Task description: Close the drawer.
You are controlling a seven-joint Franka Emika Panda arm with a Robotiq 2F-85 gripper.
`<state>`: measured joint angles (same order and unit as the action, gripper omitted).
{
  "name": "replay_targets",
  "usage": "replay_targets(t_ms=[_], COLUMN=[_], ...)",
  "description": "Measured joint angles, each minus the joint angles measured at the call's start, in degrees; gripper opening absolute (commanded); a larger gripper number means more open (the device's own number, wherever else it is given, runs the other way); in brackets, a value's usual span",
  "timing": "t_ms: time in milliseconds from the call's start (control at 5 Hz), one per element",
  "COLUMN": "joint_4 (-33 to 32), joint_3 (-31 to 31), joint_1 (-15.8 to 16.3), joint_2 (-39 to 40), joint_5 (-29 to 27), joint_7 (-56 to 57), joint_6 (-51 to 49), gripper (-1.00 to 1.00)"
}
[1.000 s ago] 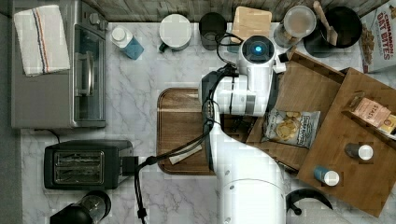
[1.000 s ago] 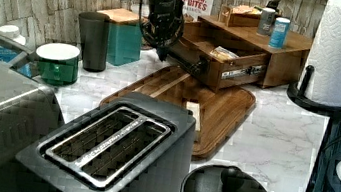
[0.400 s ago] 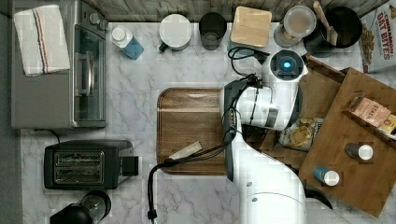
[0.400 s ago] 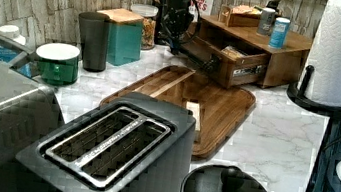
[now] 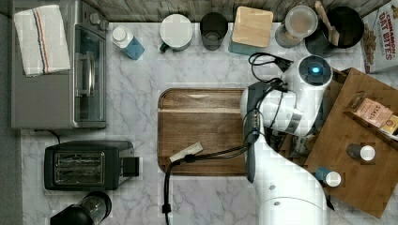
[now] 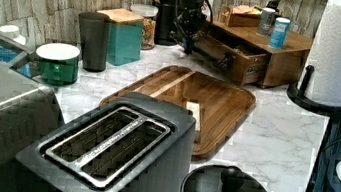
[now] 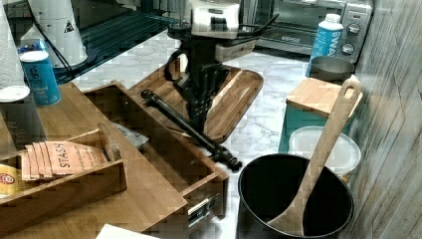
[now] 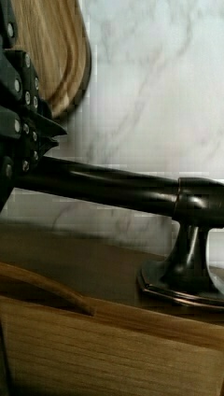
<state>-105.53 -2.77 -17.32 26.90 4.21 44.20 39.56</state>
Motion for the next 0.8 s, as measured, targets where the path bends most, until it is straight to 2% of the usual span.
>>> replay_targets(t_ms=[200, 400, 800], joint_4=[0.8, 0.2, -3.0], joint_3=[-1.1, -4.0, -9.7], joint_1=[-2.4, -2.6, 3.0], joint_2=[0.7, 0.6, -0.3], joint_5=[-2.9, -2.8, 3.2], joint_7=[0.0, -3.2, -9.7], joint_6=[-0.4, 0.4, 4.4], gripper=[-1.0, -1.0, -1.0])
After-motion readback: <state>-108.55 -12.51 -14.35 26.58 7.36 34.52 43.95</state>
